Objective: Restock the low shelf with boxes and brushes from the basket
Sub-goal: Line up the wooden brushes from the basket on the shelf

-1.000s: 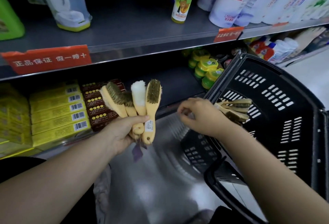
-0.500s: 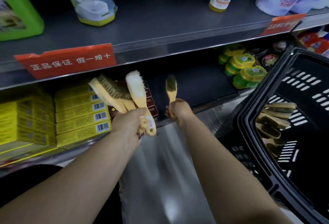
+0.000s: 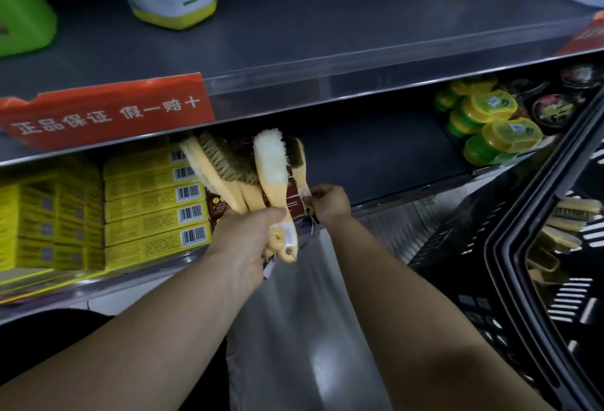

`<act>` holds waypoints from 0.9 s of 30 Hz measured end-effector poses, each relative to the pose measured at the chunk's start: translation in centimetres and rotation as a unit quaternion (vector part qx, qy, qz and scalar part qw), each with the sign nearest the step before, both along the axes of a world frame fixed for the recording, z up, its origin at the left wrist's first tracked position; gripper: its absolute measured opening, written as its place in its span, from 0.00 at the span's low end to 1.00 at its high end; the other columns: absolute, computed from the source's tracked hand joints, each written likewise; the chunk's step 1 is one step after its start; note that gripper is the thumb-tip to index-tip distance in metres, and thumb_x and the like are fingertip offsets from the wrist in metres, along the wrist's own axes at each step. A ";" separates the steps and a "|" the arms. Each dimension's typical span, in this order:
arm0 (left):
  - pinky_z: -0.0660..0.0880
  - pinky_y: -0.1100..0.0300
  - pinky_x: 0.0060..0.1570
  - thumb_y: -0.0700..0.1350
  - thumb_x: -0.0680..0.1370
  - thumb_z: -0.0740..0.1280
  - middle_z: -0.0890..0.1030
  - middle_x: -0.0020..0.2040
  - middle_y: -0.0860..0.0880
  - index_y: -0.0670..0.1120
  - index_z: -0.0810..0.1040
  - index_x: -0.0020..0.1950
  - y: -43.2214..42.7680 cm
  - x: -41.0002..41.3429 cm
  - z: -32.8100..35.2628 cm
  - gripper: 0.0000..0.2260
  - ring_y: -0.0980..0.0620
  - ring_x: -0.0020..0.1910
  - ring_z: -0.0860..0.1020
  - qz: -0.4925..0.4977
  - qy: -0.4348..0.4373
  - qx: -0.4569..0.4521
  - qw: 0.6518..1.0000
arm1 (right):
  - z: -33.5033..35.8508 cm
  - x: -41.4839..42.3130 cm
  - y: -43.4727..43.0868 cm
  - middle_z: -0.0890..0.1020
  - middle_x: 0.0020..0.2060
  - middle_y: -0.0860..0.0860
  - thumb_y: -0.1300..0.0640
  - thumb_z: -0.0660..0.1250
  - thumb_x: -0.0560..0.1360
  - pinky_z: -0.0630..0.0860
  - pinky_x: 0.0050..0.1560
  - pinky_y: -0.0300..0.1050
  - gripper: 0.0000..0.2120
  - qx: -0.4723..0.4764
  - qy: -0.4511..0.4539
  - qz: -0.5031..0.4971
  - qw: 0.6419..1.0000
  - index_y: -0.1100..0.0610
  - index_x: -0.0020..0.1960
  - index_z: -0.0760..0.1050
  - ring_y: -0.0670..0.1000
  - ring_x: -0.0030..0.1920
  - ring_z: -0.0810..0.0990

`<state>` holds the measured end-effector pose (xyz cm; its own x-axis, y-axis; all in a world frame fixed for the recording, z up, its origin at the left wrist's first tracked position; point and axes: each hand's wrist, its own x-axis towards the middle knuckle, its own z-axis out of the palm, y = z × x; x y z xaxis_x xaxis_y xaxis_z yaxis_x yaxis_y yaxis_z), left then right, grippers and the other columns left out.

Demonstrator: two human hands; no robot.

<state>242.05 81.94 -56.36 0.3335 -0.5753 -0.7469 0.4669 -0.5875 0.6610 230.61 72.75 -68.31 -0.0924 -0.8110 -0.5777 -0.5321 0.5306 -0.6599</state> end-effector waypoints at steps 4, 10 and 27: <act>0.71 0.67 0.24 0.33 0.71 0.71 0.81 0.41 0.46 0.45 0.77 0.47 -0.5 -0.4 0.0 0.10 0.50 0.34 0.78 -0.003 0.005 -0.010 1.000 | 3.2 -0.2 0.8 0.81 0.39 0.53 0.57 0.62 0.78 0.73 0.46 0.44 0.08 -0.054 -0.047 -0.084 0.994 0.60 0.46 0.78 0.51 0.41 0.78; 0.70 0.67 0.19 0.33 0.70 0.72 0.82 0.41 0.43 0.41 0.77 0.55 -0.8 -1.2 0.2 0.14 0.51 0.29 0.80 -0.032 0.019 -0.013 0.999 | 9.9 -0.7 5.7 0.81 0.37 0.55 0.54 0.65 0.77 0.77 0.40 0.43 0.10 0.064 -0.352 -0.031 0.933 0.61 0.44 0.79 0.52 0.38 0.80; 0.62 0.61 0.28 0.47 0.75 0.70 0.77 0.39 0.49 0.51 0.74 0.44 -0.6 -0.3 0.0 0.05 0.52 0.32 0.71 -0.052 -0.031 0.006 0.998 | 0.0 -2.6 -1.0 0.76 0.42 0.51 0.63 0.60 0.78 0.79 0.37 0.41 0.12 0.024 -0.155 -0.123 0.980 0.58 0.61 0.68 0.48 0.40 0.75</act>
<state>241.77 81.35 -56.38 0.3177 -0.6002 -0.7341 0.3619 -0.6388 0.6789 227.98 71.73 -68.33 -0.0961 -0.7578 -0.6453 -0.1628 0.6516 -0.7409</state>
